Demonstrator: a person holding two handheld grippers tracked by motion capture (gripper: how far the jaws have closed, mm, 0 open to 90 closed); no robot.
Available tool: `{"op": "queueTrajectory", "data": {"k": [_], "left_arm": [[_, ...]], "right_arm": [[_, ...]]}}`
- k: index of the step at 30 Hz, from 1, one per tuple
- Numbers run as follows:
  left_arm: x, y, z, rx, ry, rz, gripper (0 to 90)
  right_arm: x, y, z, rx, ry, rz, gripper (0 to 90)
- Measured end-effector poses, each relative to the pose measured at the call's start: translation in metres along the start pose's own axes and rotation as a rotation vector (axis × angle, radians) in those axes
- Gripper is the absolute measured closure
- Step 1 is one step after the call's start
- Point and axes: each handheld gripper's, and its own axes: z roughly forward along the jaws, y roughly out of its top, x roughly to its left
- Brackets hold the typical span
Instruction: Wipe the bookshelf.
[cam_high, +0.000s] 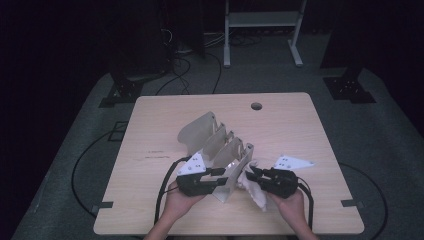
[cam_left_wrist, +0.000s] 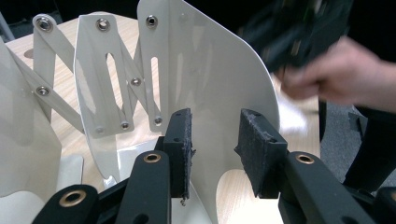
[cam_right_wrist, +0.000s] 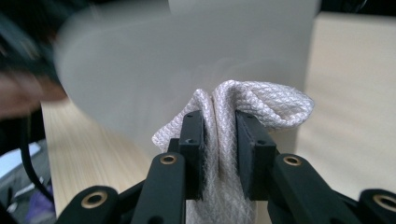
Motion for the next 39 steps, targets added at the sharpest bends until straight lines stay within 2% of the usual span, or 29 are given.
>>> {"op": "queueTrajectory", "data": {"k": [4, 7, 10, 13, 19, 21, 24, 28, 30, 33, 35, 36, 37, 39], "left_arm": [[-0.001, 0.0, 0.001, 0.002, -0.002, 0.005, 64.8], [-0.001, 0.001, 0.001, 0.003, -0.005, 0.004, 64.8], [-0.002, 0.001, 0.001, 0.0, -0.004, 0.004, 64.8], [-0.002, 0.001, 0.001, -0.003, -0.004, 0.005, 64.8], [-0.002, 0.001, 0.001, -0.004, -0.005, 0.004, 64.8], [-0.003, 0.001, 0.0, -0.005, -0.006, 0.005, 64.9], [-0.003, 0.001, 0.0, -0.006, -0.006, 0.004, 64.8], [-0.002, 0.001, 0.001, -0.005, -0.006, 0.003, 64.9], [-0.002, 0.0, 0.001, -0.003, -0.006, 0.003, 64.8], [-0.003, 0.001, 0.001, -0.004, -0.007, 0.004, 64.8], [-0.003, 0.001, 0.001, -0.007, -0.009, 0.004, 64.8], [-0.003, 0.001, 0.001, -0.008, -0.01, 0.004, 64.8], [-0.003, 0.001, 0.001, -0.008, -0.01, 0.003, 64.8], [-0.003, 0.001, 0.001, -0.004, -0.007, 0.005, 64.8]], "right_arm": [[0.001, 0.034, -0.021, -0.081, -0.003, -0.034, 73.0], [0.001, 0.053, -0.03, -0.107, -0.011, -0.054, 73.1], [-0.003, 0.069, -0.031, -0.109, -0.017, -0.059, 73.0], [-0.004, 0.076, -0.027, -0.096, -0.012, -0.056, 73.0], [0.019, 0.077, -0.013, -0.031, 0.053, -0.119, 73.0], [0.019, 0.078, -0.012, -0.025, 0.038, -0.13, 73.0], [0.014, 0.078, -0.012, -0.027, 0.027, -0.107, 73.1], [0.031, 0.073, -0.006, -0.009, 0.082, -0.133, 73.0], [0.039, 0.073, -0.004, -0.002, 0.098, -0.161, 73.1], [0.034, 0.075, -0.007, 0.001, 0.06, -0.174, 73.1], [0.023, 0.076, -0.01, -0.007, -0.006, -0.173, 73.1], [0.02, 0.076, -0.011, -0.014, -0.023, -0.179, 73.1], [0.019, 0.075, -0.012, -0.015, -0.019, -0.159, 73.1], [0.023, 0.073, -0.01, -0.014, -0.009, -0.165, 73.1]]}}
